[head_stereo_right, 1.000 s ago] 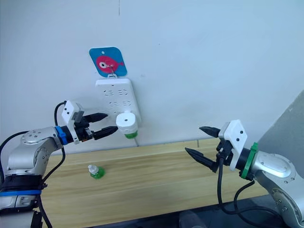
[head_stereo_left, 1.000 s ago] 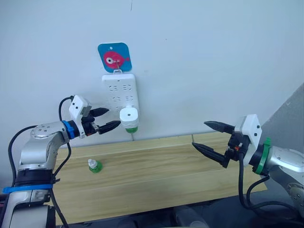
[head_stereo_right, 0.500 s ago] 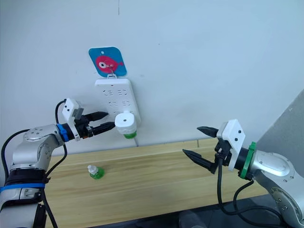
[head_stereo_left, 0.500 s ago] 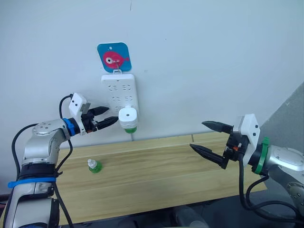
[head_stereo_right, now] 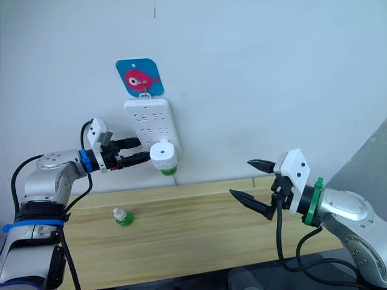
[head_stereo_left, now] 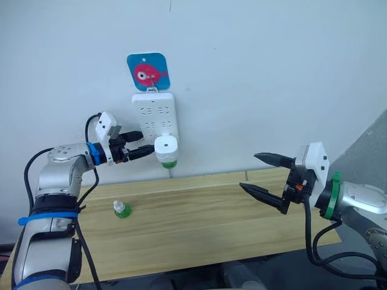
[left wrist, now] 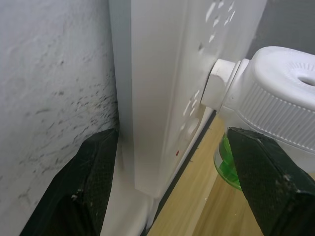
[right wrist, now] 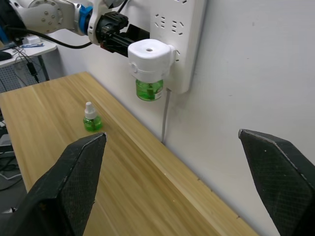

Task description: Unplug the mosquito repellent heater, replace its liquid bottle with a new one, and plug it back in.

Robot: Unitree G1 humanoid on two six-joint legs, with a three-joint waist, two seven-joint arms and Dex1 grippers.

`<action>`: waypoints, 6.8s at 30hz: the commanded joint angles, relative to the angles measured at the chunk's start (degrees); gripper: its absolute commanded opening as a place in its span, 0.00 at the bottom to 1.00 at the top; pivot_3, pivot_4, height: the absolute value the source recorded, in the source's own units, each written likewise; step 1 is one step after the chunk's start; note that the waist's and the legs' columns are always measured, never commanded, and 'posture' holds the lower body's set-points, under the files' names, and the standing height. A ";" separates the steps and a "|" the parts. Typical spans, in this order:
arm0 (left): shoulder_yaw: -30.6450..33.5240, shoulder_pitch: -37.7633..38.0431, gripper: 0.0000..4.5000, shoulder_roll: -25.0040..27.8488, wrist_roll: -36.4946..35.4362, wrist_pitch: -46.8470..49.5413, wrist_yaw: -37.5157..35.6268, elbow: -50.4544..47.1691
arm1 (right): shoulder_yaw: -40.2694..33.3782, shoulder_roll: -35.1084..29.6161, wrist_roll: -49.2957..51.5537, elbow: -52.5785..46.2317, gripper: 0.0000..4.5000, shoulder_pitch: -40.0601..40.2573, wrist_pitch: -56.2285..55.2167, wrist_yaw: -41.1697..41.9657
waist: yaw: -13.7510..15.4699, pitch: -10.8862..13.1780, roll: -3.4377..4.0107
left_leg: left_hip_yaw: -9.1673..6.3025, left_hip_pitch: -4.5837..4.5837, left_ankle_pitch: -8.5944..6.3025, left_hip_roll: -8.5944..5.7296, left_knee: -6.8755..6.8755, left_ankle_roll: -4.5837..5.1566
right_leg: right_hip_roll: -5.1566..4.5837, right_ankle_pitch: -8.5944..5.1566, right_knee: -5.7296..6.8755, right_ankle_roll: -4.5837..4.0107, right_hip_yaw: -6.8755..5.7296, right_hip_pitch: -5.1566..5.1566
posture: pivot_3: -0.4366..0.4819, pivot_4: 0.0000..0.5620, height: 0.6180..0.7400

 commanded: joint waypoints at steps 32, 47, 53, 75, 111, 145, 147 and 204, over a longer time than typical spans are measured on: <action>1.20 0.35 0.30 -1.70 -1.44 5.81 -0.52 -8.57 | 27.45 32.16 -17.75 9.89 1.00 -28.04 16.50 -33.75 | -0.24 0.85 0.85 | -0.35 -1.34 0.19 0.01 0.65 -0.32 | -0.01 0.09 0.32 0.13 0.00 -1.09 | 0.25 0.24 0.96; 1.28 1.78 0.30 -0.97 -2.46 9.55 0.63 -12.72 | 31.25 43.15 -27.61 21.90 1.00 -30.88 9.95 -35.00 | -0.74 2.13 1.21 | -0.34 -1.33 0.26 -0.03 0.66 -0.36 | 0.03 0.18 0.40 0.20 -0.01 -1.13 | 0.27 0.27 0.96; 1.75 2.93 0.30 -0.58 -2.66 9.49 0.90 -13.52 | 30.41 42.41 -27.75 20.05 1.00 -30.23 11.38 -32.59 | -1.68 2.34 1.20 | -0.35 -1.31 0.53 -0.03 0.65 -0.49 | 0.07 0.36 0.40 0.53 0.06 -1.14 | 0.28 0.25 0.96; 1.77 3.81 0.30 -0.79 -3.36 9.31 1.73 -14.60 | 30.66 42.91 -28.54 17.25 1.00 -28.27 14.04 -29.31 | -1.54 2.33 1.18 | -0.37 -1.86 0.58 -0.06 0.49 -0.60 | 0.01 0.49 0.25 0.33 0.00 -1.63 | 0.28 0.21 0.96; 1.58 2.92 0.30 -0.18 -0.77 4.87 5.24 -9.05 | 25.47 39.87 -28.44 10.66 0.70 -30.90 21.89 -23.67 | -1.57 2.31 1.15 | -0.37 -1.86 0.66 -0.15 0.32 -0.74 | -0.11 0.49 0.16 0.32 0.02 -1.67 | 0.24 0.22 0.96; 7.36 35.35 0.82 -4.87 -18.00 12.70 22.91 -63.43 | -8.57 51.13 -0.69 6.38 0.70 -26.50 24.97 -27.26 | -1.70 2.15 0.92 | -0.33 -1.88 0.94 -0.13 -0.22 -1.01 | -0.05 0.52 0.33 0.16 0.16 -1.93 | 0.30 0.12 0.96; 2.71 30.36 0.82 -9.00 -15.01 10.64 25.62 -60.90 | -11.31 54.58 4.05 7.08 0.70 -27.09 24.88 -30.81 | -1.68 2.13 0.94 | -0.36 -1.88 0.95 -0.12 -0.21 -1.01 | 0.01 0.56 0.35 0.16 0.14 -1.93 | 0.29 0.12 0.96; -4.94 13.63 0.50 -19.25 -11.76 4.19 25.13 -49.23 | 6.87 32.52 50.61 12.47 0.70 -19.40 -4.58 -59.59 | -3.32 0.71 1.00 | -1.48 -1.87 1.25 -0.66 -0.04 -0.89 | -0.11 0.57 0.30 0.25 -0.01 -1.26 | 0.26 0.09 0.96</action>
